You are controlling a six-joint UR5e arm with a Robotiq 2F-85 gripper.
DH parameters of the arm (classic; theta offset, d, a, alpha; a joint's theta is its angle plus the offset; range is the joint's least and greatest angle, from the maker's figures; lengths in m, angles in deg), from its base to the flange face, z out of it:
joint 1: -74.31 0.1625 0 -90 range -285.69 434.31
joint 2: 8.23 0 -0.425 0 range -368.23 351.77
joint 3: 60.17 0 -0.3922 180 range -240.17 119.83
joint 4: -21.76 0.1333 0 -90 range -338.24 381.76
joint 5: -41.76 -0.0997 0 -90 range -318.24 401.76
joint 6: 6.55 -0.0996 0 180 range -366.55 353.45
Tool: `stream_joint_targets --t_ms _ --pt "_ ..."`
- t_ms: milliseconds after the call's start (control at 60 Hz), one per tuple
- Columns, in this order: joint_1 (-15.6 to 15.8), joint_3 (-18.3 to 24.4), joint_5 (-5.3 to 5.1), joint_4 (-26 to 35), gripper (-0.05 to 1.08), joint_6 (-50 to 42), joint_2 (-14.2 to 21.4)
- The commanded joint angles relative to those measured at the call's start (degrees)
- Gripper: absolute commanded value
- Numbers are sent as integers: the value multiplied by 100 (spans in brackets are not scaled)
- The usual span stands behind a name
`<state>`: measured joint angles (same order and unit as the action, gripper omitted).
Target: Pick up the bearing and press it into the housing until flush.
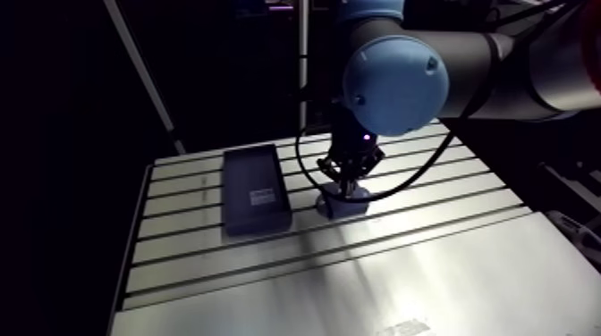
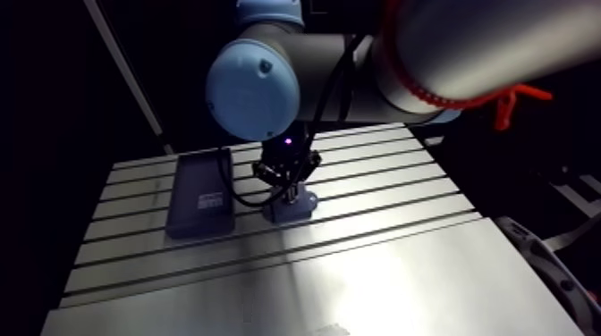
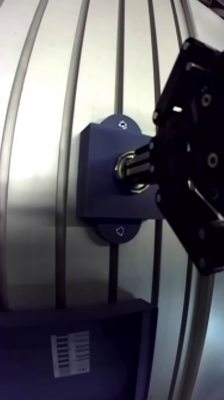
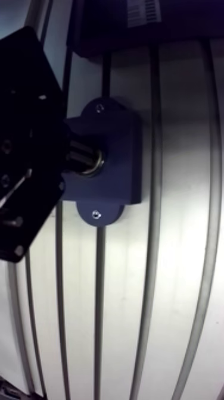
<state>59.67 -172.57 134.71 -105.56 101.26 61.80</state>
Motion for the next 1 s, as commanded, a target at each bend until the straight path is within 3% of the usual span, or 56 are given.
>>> stream_joint_targets --t_ms 17,1000 --pt "4 10 0 0 97 -1 5" --pt "5 -6 -9 0 97 -10 -12"
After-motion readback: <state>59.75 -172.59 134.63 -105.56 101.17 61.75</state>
